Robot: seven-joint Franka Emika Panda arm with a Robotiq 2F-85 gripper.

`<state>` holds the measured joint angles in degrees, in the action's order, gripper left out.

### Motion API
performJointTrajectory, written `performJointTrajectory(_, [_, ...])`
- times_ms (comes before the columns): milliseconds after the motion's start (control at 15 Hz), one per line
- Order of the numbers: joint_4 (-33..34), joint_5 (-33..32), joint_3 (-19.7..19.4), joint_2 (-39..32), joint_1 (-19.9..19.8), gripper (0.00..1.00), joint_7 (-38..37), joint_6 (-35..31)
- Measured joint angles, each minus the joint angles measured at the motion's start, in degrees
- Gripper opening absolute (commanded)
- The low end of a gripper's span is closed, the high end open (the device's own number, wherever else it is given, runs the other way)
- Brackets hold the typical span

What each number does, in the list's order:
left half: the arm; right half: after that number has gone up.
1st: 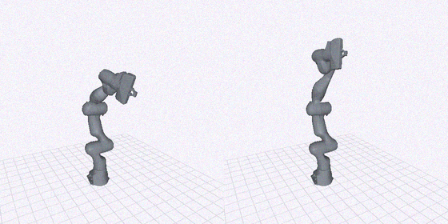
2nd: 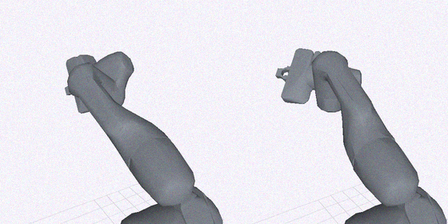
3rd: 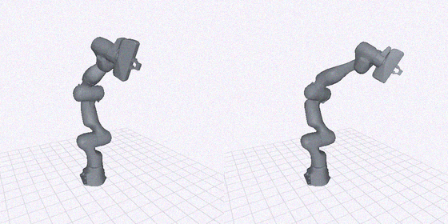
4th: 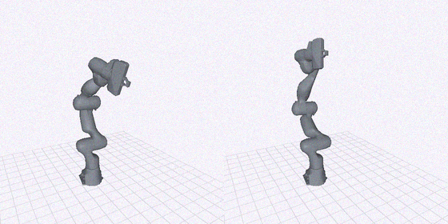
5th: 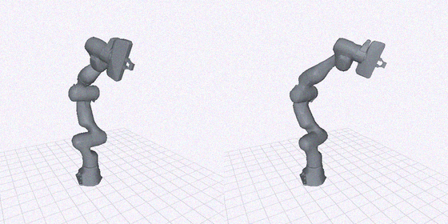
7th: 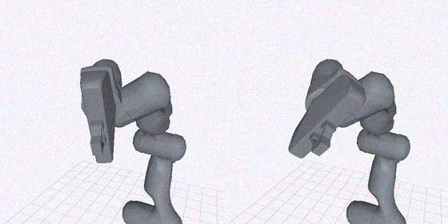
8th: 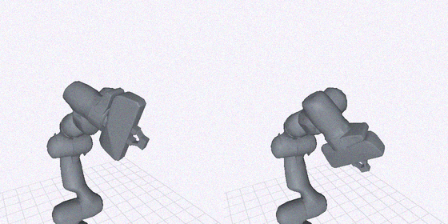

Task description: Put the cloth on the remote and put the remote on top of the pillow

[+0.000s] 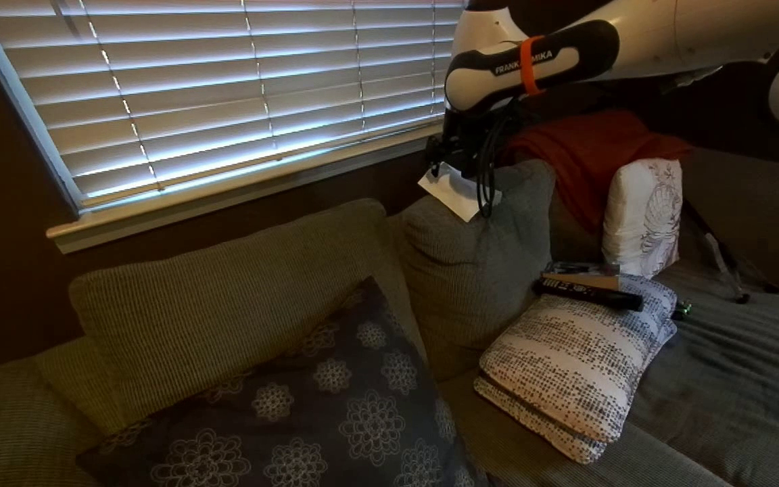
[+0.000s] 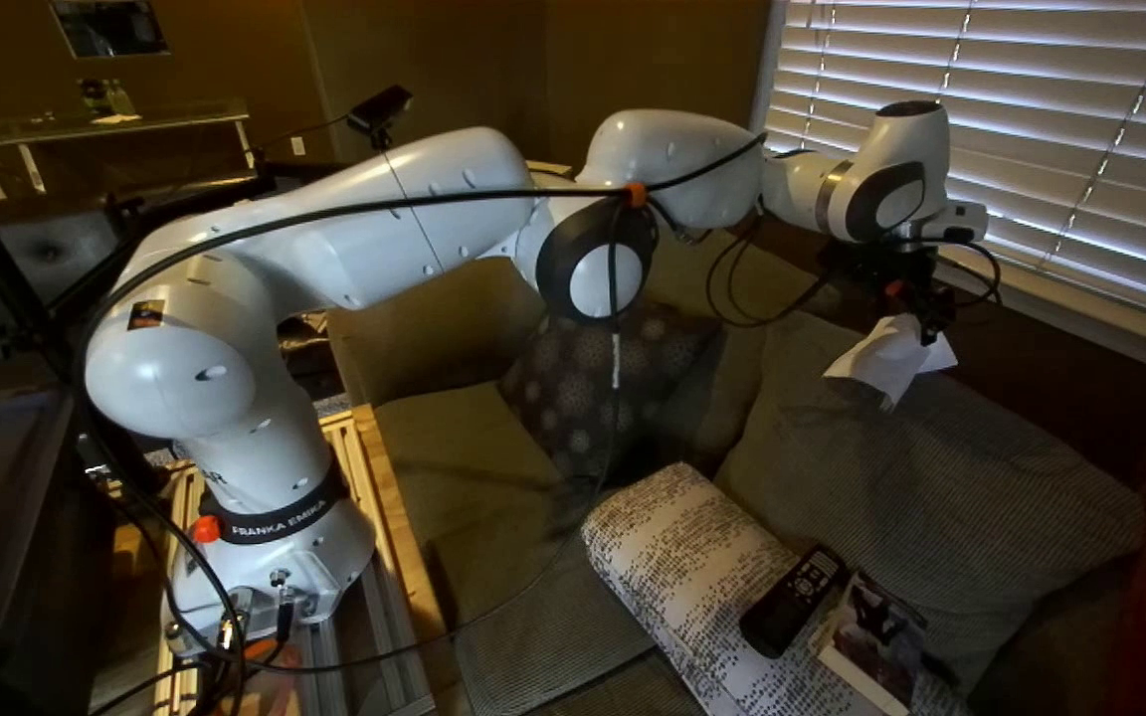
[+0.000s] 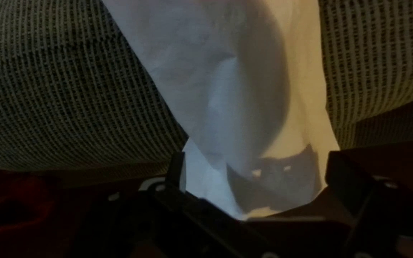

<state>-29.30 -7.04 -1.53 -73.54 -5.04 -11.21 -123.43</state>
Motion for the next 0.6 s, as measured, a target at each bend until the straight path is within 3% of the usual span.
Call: performJointTrajectory(600, [-0.1, -0.1, -0.2, 3.4, -0.4, 1.0, 2.7, 5.5])
